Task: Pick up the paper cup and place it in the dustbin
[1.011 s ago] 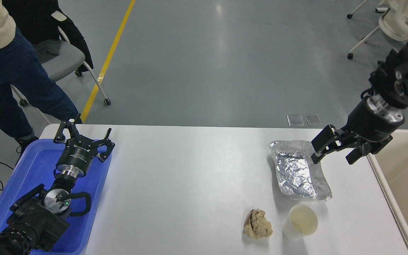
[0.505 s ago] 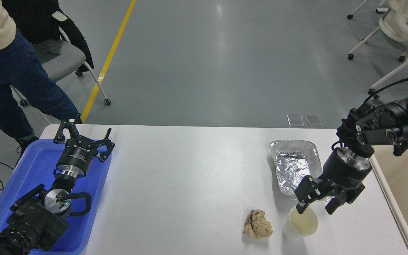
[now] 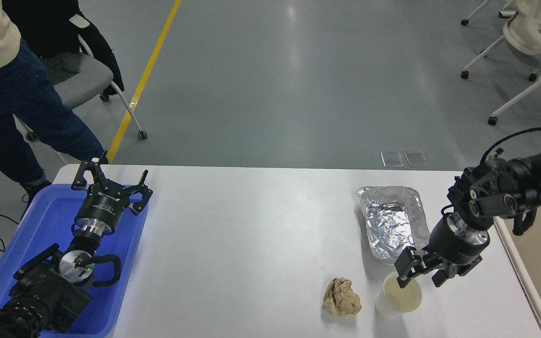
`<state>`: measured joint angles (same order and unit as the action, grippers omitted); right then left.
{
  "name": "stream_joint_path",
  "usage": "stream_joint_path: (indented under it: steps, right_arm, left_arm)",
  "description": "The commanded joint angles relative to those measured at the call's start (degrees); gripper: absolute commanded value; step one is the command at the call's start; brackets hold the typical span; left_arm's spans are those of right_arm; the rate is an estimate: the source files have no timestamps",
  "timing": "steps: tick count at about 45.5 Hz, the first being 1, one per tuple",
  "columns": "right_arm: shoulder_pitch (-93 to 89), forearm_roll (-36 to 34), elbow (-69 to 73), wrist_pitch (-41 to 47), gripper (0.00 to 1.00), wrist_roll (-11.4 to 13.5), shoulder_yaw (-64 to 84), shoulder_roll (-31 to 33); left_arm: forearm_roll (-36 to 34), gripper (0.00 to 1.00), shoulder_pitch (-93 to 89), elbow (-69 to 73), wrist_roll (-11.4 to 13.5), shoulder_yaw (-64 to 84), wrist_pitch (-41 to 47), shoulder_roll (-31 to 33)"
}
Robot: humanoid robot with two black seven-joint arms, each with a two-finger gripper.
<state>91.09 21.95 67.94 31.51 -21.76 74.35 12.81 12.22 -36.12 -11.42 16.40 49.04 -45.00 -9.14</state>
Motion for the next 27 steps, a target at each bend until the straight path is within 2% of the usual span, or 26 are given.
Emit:
stream_joint_path:
  steps: [1, 3, 9, 13, 16, 27]
  right_arm:
    - [-3.46, -0.86, 0.0, -5.14, 0.8, 0.84, -0.6, 0.02]
    - [-4.07, -0.95, 0.0, -6.28, 0.76, 0.84, -0.78, 0.02]
    - [-4.6, -1.04, 0.0, -8.74, 0.32, 0.84, -0.87, 0.2]
    - [-4.78, -1.12, 0.0, -8.83, 0.17, 0.84, -0.87, 0.28]
    - [-4.78, -1.82, 0.0, -8.83, 0.02, 0.84, -0.87, 0.2]
    - [-4.78, -2.88, 0.0, -8.66, 0.0, 0.84, -0.61, 1.07]
  left_arm:
    - [0.0, 1.0, 0.0, 0.0, 0.03, 0.0, 0.0, 0.0]
    - [0.0, 1.0, 0.0, 0.0, 0.03, 0.0, 0.0, 0.0]
    - [0.0, 1.0, 0.0, 0.0, 0.03, 0.0, 0.0, 0.0]
    - [0.0, 1.0, 0.0, 0.0, 0.03, 0.0, 0.0, 0.0]
    - [0.0, 1.0, 0.0, 0.0, 0.03, 0.0, 0.0, 0.0]
    - [0.0, 1.0, 0.0, 0.0, 0.03, 0.0, 0.0, 0.0]
